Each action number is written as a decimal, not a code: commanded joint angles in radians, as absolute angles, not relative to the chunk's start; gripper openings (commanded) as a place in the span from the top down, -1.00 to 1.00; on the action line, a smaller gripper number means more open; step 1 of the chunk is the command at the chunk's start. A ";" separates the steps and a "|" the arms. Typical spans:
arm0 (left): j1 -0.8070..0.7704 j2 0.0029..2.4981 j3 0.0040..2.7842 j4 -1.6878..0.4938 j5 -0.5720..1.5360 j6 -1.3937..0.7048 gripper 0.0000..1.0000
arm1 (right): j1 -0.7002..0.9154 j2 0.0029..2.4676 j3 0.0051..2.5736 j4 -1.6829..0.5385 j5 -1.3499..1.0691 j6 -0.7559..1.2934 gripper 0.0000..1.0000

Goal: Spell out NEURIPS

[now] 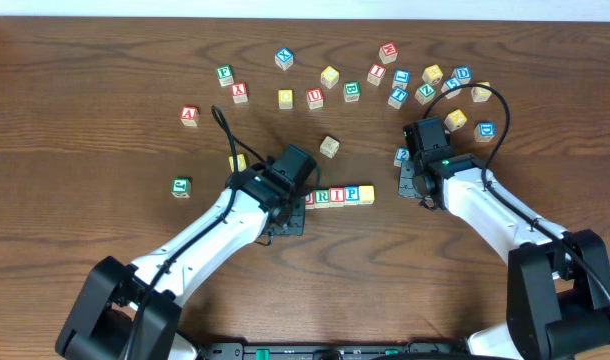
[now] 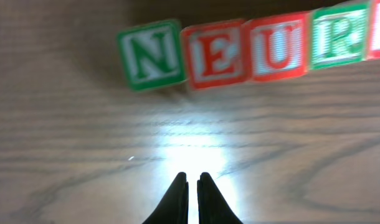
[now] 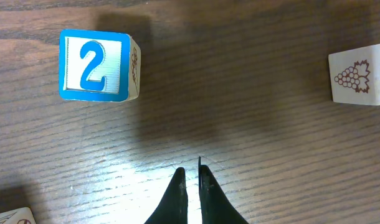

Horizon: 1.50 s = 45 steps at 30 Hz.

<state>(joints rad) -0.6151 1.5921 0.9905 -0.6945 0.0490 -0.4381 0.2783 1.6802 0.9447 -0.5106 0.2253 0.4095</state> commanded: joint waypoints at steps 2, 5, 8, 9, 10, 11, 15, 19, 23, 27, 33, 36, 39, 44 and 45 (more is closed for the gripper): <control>-0.649 1.581 0.985 -0.662 0.033 -0.460 0.85 | 0.273 1.688 0.939 -0.508 0.245 0.403 0.93; -0.665 1.581 0.985 -0.640 0.033 -0.474 0.85 | 0.273 1.688 0.939 -0.508 0.249 0.403 0.93; -0.667 1.581 0.985 -0.626 0.033 -0.485 0.85 | 0.273 1.688 0.939 -0.508 0.253 0.403 0.93; -0.667 1.581 0.985 -0.623 0.033 -0.485 0.85 | 0.273 1.688 0.939 -0.508 0.252 0.403 0.92; -0.667 1.581 0.985 -0.620 0.033 -0.485 0.85 | 0.273 1.688 0.939 -0.508 0.253 0.403 0.92; -0.667 1.581 0.985 -0.619 0.033 -0.485 0.85 | 0.273 1.688 0.939 -0.508 0.252 0.403 0.92; -0.667 1.581 0.985 -0.607 0.033 -0.485 0.85 | 0.273 1.688 0.939 -0.508 0.252 0.403 0.92; -0.667 1.582 0.985 -0.604 0.033 -0.484 0.86 | 0.273 1.688 0.939 -0.508 0.252 0.403 0.92; -0.667 1.582 0.982 -0.602 0.033 -0.484 0.85 | 0.273 1.688 0.939 -0.508 0.252 0.403 0.92; -0.672 1.582 0.968 -0.587 0.033 -0.485 0.85 | 0.273 1.688 0.939 -0.506 0.252 0.403 0.92; -0.697 1.582 0.964 -0.569 0.033 -0.485 0.85 | 0.273 1.688 0.939 -0.505 0.252 0.403 0.92; -0.710 1.582 0.963 -0.554 0.033 -0.485 0.85 | 0.273 1.688 0.939 -0.505 0.252 0.403 0.92; -0.717 1.583 0.963 -0.546 0.033 -0.492 0.85 | 0.273 1.688 0.939 -0.505 0.252 0.403 0.92; -0.717 1.583 0.963 -0.543 0.033 -0.492 0.85 | 0.273 1.688 0.939 -0.505 0.252 0.403 0.92; -0.717 1.583 0.963 -0.543 0.033 -0.492 0.85 | 0.273 1.688 0.939 -0.505 0.252 0.403 0.92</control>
<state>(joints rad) -0.7155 1.5917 0.9764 -0.5426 0.0460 -0.4755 0.2783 1.6802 0.9447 -0.5072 0.2359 0.4091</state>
